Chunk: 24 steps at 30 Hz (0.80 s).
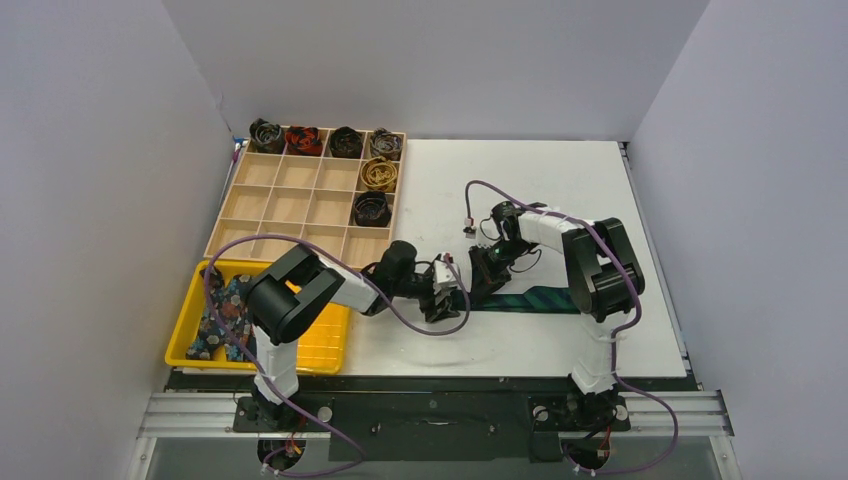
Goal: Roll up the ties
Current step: Roll the tie at the center of the board.
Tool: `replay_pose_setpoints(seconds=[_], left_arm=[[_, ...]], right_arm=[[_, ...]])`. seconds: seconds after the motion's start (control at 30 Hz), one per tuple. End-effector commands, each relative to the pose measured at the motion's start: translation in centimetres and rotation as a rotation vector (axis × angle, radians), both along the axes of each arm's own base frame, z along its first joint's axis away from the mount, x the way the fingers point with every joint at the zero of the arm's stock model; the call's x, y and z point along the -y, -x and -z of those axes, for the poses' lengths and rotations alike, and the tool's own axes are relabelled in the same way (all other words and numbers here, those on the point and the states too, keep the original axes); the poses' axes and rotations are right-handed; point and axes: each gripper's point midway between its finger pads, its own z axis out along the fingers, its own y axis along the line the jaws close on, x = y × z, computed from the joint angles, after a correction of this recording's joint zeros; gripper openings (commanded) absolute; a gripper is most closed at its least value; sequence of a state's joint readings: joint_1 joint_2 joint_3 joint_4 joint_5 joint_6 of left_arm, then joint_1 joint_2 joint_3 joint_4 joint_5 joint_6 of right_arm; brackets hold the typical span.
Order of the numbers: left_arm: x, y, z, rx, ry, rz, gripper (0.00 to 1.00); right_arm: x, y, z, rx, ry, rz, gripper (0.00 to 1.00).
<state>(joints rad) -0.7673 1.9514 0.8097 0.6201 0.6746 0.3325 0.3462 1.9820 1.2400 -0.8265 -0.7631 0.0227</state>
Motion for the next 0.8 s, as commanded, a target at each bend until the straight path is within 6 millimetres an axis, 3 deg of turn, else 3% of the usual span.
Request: replay_pose_setpoints(seconds=[0.0,0.33,0.6,0.77], left_arm=[[-2.6,0.4,-0.1,-0.053,0.002,-0.027,0.7],[-0.6,-0.1,-1.2,-0.039,0.059,0.004,0.67],[1.9,-1.2,-2.6,-0.041,0.121,-0.015,0.67],[1.0,-1.1,-3.0,-0.07,0.151,-0.028,0.59]], right_arm=[[2.9,-1.1,2.3,0.106,0.178,-0.041,0.0],[4.7,-0.5,4.2,0.099,0.287,-0.079,0.0],[4.6,-0.6,4.4,0.1,0.276,-0.095,0.0],[4.8,-0.6,4.7,0.1,0.285,-0.104,0.0]])
